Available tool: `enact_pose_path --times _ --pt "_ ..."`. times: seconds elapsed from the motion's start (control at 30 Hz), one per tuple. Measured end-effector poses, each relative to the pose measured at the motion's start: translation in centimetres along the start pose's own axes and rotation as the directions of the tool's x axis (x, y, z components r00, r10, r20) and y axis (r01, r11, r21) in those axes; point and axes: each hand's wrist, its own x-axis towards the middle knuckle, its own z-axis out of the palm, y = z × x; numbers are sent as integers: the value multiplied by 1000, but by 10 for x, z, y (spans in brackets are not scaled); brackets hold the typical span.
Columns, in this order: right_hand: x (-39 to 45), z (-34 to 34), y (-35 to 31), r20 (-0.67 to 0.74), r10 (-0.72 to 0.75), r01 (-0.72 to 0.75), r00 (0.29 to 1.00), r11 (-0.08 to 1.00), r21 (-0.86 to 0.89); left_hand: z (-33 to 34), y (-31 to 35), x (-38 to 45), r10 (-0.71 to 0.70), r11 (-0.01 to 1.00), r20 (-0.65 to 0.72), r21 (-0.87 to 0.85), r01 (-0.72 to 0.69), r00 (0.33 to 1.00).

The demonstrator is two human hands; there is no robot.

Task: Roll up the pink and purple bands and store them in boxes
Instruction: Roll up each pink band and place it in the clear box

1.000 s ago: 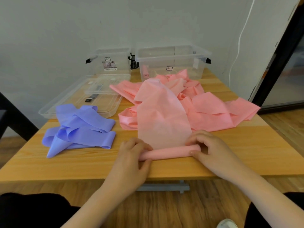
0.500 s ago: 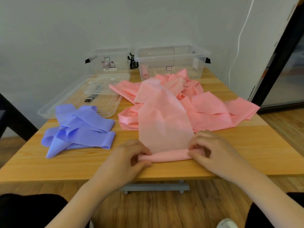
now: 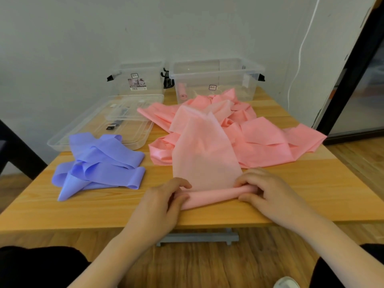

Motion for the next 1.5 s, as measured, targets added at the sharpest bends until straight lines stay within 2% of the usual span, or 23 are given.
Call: enact_pose_path --times 0.13,0.3,0.47,0.63,0.77,0.97,1.13,1.3,1.37,1.5 --pt "0 0 3 -62 23 -20 998 999 37 2 -2 -2 78 995 120 55 -85 990" --pt "-2 -2 -1 21 -12 11 1000 999 46 2 2 -1 1 1000 -15 -14 -1 1000" --pt "-2 -3 2 -38 3 -1 999 998 62 2 -1 -3 95 994 125 49 -102 988" --pt "-1 -6 3 79 -51 46 996 997 64 2 2 -2 48 999 40 -1 -48 998" --pt "-1 -7 6 -34 -9 11 999 998 65 4 2 -3 121 992 114 33 -125 986" --pt "-1 -12 12 61 -31 25 998 995 101 6 3 -2 104 993 65 46 -107 992" --pt "-2 -9 8 -37 0 5 999 991 134 8 2 -1 123 988 117 82 -133 985" --pt "-3 -8 4 38 -48 40 998 984 174 12 5 -5 80 995 26 52 -81 996" --pt "-2 -6 3 20 -69 65 997 986 150 14 6 -4 67 997 9 30 -67 998" --pt "-1 0 5 -24 -74 77 997 991 110 15 4 -5 87 994 63 60 -91 994"
